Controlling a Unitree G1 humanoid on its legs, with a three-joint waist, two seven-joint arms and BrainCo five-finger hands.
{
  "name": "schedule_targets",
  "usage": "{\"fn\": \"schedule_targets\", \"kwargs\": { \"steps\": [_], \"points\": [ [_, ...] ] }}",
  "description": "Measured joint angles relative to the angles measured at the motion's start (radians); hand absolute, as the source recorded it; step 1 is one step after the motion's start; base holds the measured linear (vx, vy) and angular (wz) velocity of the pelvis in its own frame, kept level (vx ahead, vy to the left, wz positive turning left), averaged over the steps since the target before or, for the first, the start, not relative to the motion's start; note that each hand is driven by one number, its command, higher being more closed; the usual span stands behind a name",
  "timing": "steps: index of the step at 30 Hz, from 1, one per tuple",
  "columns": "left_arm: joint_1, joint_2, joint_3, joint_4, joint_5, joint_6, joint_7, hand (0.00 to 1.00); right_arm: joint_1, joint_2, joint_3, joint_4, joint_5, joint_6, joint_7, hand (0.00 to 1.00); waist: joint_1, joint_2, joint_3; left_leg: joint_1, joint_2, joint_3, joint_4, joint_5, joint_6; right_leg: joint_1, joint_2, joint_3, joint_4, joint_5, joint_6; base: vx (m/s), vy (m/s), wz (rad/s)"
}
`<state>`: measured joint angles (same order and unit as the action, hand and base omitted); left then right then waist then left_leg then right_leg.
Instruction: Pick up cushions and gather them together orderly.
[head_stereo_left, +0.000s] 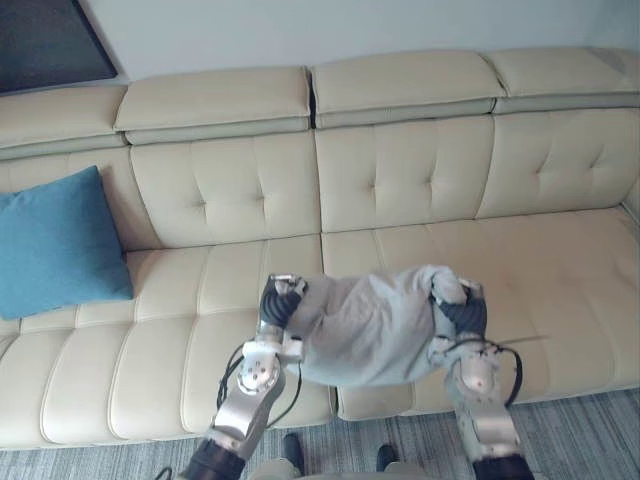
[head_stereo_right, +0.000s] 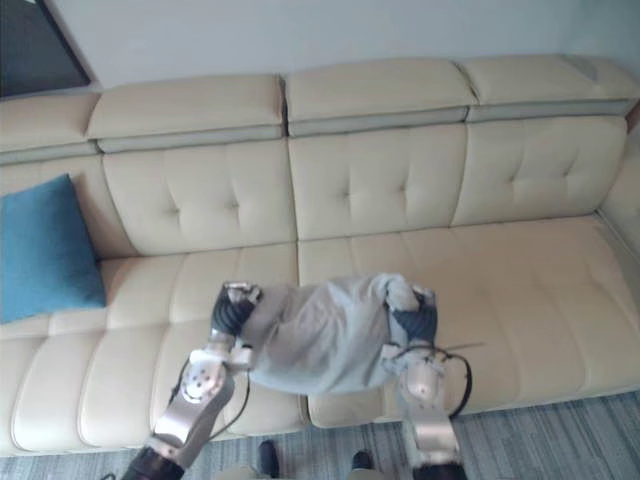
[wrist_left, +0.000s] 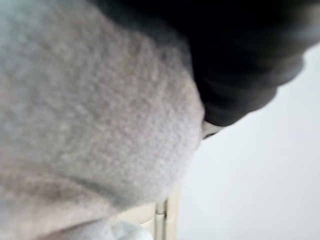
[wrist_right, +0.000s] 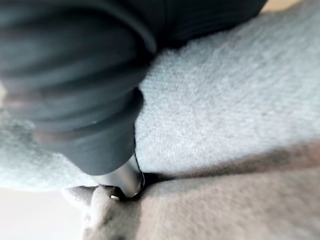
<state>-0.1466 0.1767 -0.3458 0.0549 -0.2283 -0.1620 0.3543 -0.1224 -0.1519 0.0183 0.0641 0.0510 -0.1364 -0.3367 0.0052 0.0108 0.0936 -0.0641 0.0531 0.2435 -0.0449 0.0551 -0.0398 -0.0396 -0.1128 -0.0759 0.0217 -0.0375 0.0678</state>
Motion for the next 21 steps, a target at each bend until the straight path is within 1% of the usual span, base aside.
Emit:
{"fn": "schedule_targets", "kwargs": {
  "steps": [2,5,7,8,10,11,13,14,15,17,18,19,20,21],
  "points": [
    [-0.056,0.011,0.023,0.0,0.022,0.0,0.025,1.0,-0.092,-0.015,0.019,0.031,-0.012,-0.001,-0.016,1.0,-0.003,-0.001,0.0,-0.006,0.001,0.0,-0.028,0.021,0.0,-0.01,0.006,0.001,-0.021,0.018,-0.003,-0.02,-0.01,-0.03],
    [-0.103,0.016,0.039,0.0,0.032,0.0,0.052,1.0,-0.169,-0.02,0.025,0.082,-0.012,0.0,-0.028,1.0,-0.004,-0.001,0.001,-0.009,0.001,-0.002,-0.041,0.03,0.001,-0.016,0.009,0.001,-0.029,0.025,-0.003,0.0,-0.001,-0.02],
    [-0.21,0.021,0.058,0.028,0.033,-0.002,0.085,1.0,-0.284,-0.031,0.025,0.158,-0.011,-0.001,-0.042,1.0,-0.001,-0.003,0.004,-0.067,0.004,-0.009,-0.042,0.049,0.004,-0.07,0.013,-0.004,-0.029,0.041,-0.009,-0.05,0.003,0.07],
    [-0.218,0.022,0.058,0.032,0.033,-0.002,0.086,1.0,-0.291,-0.032,0.025,0.163,-0.011,-0.001,-0.042,1.0,-0.001,-0.003,0.004,-0.071,0.005,-0.009,-0.041,0.05,0.004,-0.073,0.013,-0.004,-0.029,0.043,-0.009,-0.07,0.007,0.03],
    [-0.344,0.045,0.09,0.112,0.047,-0.003,0.123,1.0,-0.435,-0.045,0.028,0.276,-0.006,0.0,-0.063,1.0,0.001,-0.008,0.041,-0.12,0.01,-0.012,-0.041,0.071,0.009,-0.121,0.018,-0.003,-0.029,0.065,-0.012,-0.09,0.014,0.0],
    [-0.364,0.047,0.1,0.124,0.05,-0.003,0.129,1.0,-0.461,-0.046,0.028,0.292,-0.003,0.0,-0.066,1.0,0.001,-0.009,0.053,-0.127,0.011,-0.011,-0.041,0.075,0.01,-0.128,0.019,-0.003,-0.028,0.069,-0.013,-0.14,0.025,0.0],
    [-0.438,0.053,0.142,0.159,0.05,-0.003,0.16,1.0,-0.583,-0.049,0.028,0.356,0.015,0.001,-0.08,1.0,0.002,-0.008,0.089,-0.18,0.013,-0.014,-0.041,0.094,0.015,-0.181,0.02,-0.003,-0.026,0.085,-0.011,-0.12,0.026,0.01],
    [-0.451,0.054,0.145,0.167,0.05,-0.003,0.165,1.0,-0.603,-0.051,0.028,0.365,0.018,0.001,-0.081,1.0,0.003,-0.008,0.096,-0.187,0.013,-0.014,-0.041,0.097,0.015,-0.189,0.02,-0.003,-0.025,0.088,-0.011,-0.09,0.026,0.01],
    [-0.494,0.063,0.164,0.195,0.05,-0.005,0.173,1.0,-0.674,-0.058,0.024,0.403,0.03,0.002,-0.091,1.0,0.005,-0.008,0.136,-0.196,0.014,-0.015,-0.041,0.104,0.016,-0.199,0.021,-0.003,-0.024,0.095,-0.011,-0.11,0.022,0.02],
    [-0.589,0.092,0.176,0.272,0.049,-0.006,0.192,1.0,-0.793,-0.078,0.024,0.474,0.035,0.002,-0.108,1.0,0.009,-0.005,0.15,-0.264,0.016,-0.023,-0.042,0.127,0.016,-0.267,0.024,-0.007,-0.022,0.112,-0.011,-0.1,0.019,0.04],
    [-0.616,0.097,0.183,0.29,0.047,-0.006,0.192,1.0,-0.819,-0.086,0.023,0.484,0.039,0.002,-0.114,1.0,0.012,-0.005,0.165,-0.273,0.017,-0.025,-0.042,0.131,0.017,-0.275,0.024,-0.008,-0.021,0.115,-0.01,-0.07,0.015,0.07],
    [-0.66,0.105,0.197,0.318,0.047,-0.008,0.192,1.0,-0.87,-0.093,0.019,0.507,0.039,0.002,-0.118,0.0,0.011,-0.002,0.197,-0.283,0.017,-0.031,-0.042,0.138,0.017,-0.282,0.025,-0.014,-0.022,0.119,-0.012,-0.05,0.014,0.08],
    [-0.677,0.106,0.202,0.33,0.044,-0.008,0.192,1.0,-0.885,-0.094,0.014,0.513,0.039,0.002,-0.121,0.0,0.01,-0.001,0.205,-0.29,0.017,-0.034,-0.043,0.141,0.017,-0.288,0.025,-0.018,-0.022,0.121,-0.012,-0.06,0.017,0.11],
    [-0.706,0.108,0.208,0.351,0.028,-0.008,0.193,0.0,-0.912,-0.093,0.002,0.525,0.039,0.002,-0.135,0.0,0.011,-0.001,0.215,-0.309,0.017,-0.038,-0.045,0.146,0.016,-0.305,0.025,-0.021,-0.022,0.123,-0.012,-0.03,0.011,0.07]
  ]
}}
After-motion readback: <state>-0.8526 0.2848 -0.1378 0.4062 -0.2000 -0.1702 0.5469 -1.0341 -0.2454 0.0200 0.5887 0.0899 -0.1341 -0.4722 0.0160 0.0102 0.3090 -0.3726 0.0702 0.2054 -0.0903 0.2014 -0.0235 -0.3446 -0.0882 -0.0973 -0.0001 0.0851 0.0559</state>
